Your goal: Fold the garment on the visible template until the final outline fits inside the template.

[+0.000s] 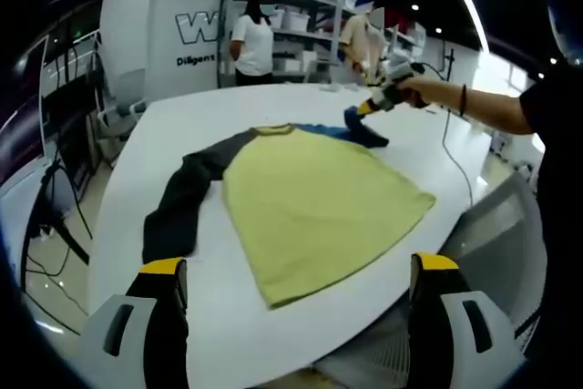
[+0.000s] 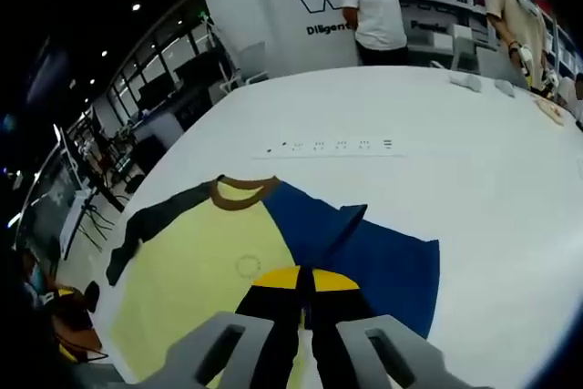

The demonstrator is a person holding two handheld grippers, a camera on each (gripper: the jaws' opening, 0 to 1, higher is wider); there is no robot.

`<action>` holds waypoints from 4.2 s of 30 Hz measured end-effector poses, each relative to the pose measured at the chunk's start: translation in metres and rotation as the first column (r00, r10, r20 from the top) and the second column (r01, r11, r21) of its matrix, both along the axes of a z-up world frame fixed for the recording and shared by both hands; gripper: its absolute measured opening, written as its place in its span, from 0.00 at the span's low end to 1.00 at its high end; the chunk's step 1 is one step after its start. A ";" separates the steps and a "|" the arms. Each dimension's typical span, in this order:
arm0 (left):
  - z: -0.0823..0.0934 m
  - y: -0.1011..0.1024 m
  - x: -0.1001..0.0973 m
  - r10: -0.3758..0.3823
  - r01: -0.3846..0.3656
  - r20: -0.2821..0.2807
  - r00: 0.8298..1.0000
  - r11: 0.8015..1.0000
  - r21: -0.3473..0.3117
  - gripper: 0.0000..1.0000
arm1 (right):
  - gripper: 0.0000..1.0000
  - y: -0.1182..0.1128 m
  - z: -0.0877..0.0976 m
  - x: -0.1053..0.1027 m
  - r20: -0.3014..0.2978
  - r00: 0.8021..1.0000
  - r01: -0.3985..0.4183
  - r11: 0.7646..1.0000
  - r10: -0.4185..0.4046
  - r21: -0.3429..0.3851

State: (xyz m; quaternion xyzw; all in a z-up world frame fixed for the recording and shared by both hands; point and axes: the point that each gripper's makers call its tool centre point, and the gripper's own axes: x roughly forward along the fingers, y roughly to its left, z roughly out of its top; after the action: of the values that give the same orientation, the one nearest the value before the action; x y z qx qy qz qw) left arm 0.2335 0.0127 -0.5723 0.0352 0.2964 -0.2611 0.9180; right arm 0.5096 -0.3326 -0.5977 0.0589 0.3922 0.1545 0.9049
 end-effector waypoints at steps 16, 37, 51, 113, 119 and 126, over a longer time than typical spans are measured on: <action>-0.002 -0.008 -0.001 -0.027 0.027 -0.009 1.000 1.000 -0.007 0.99 | 0.00 0.050 0.011 0.007 0.026 0.998 -0.061 0.998 0.061 0.008; -0.004 -0.006 0.000 -0.024 0.024 -0.009 1.000 0.999 -0.024 0.99 | 0.00 0.110 0.006 0.009 0.018 0.988 -0.155 0.987 0.156 -0.037; -0.003 -0.005 0.003 -0.017 0.016 -0.002 1.000 0.999 -0.040 0.99 | 0.00 0.146 0.017 0.012 0.042 0.977 -0.207 0.977 0.209 -0.050; -0.012 0.013 -0.006 0.028 -0.029 -0.027 0.999 0.999 -0.045 0.99 | 0.00 0.279 -0.010 -0.029 0.057 0.838 -0.509 0.816 0.542 -0.274; -0.013 0.014 -0.007 0.030 -0.031 -0.027 0.999 0.999 -0.043 0.99 | 0.00 0.283 -0.022 -0.033 0.052 0.819 -0.532 0.791 0.571 -0.301; -0.013 0.015 -0.008 0.038 -0.039 -0.030 0.999 0.998 -0.045 0.99 | 0.00 0.288 -0.030 -0.035 0.054 0.823 -0.536 0.804 0.566 -0.257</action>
State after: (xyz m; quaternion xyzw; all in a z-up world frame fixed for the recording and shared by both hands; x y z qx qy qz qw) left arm 0.2254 0.0278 -0.5856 0.0046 0.3045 -0.2505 0.9190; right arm 0.4750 -0.0445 -0.6273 -0.1730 0.3487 0.3678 0.8445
